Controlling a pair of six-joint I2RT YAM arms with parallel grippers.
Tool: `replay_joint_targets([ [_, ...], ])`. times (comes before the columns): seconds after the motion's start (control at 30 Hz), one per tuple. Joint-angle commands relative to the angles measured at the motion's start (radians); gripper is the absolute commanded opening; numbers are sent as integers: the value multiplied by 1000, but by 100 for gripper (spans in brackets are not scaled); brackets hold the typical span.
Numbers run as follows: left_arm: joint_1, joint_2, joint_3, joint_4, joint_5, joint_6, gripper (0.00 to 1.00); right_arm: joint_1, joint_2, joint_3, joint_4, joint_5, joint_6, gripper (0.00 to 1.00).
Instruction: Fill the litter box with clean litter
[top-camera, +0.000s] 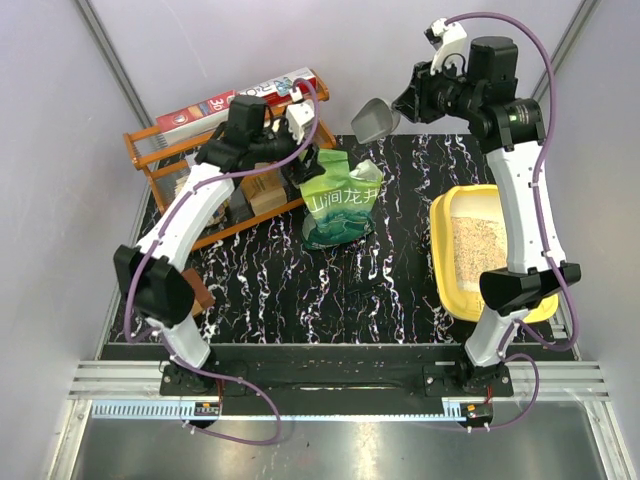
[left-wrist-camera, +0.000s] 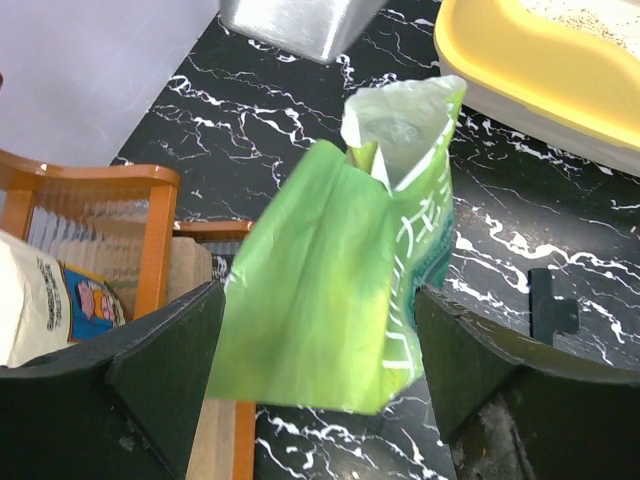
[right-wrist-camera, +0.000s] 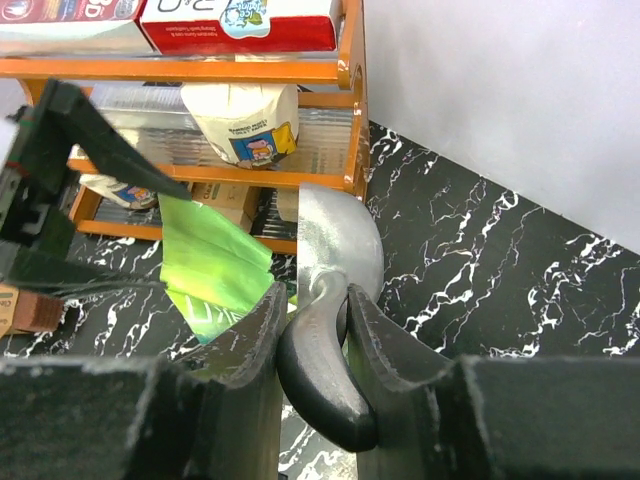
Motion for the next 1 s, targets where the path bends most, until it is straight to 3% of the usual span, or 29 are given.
replay_joint_targets([
  [0.0,-1,105,167,-29,69,50,82,-11,-85,-31,37,-32,-88,0],
  [0.23,-9,218,277,-161,38,78,77,-14,-104,-26,-33,-29,-92,0],
  [0.33,-11,213,276,-161,30,90,65,-13,-92,6,-99,-52,-121,0],
  [0.47,-12,207,280,-193,65,118,41,-13,-46,69,-196,-110,-147,0],
  [0.57,-14,199,288,-232,142,130,16,-13,-35,73,-214,-115,-185,0],
  [0.6,-15,190,288,-241,150,126,0,-13,-32,73,-222,-115,-213,0],
  [0.97,-20,87,179,-135,185,1,0,-13,-38,-15,-216,-137,-328,0],
])
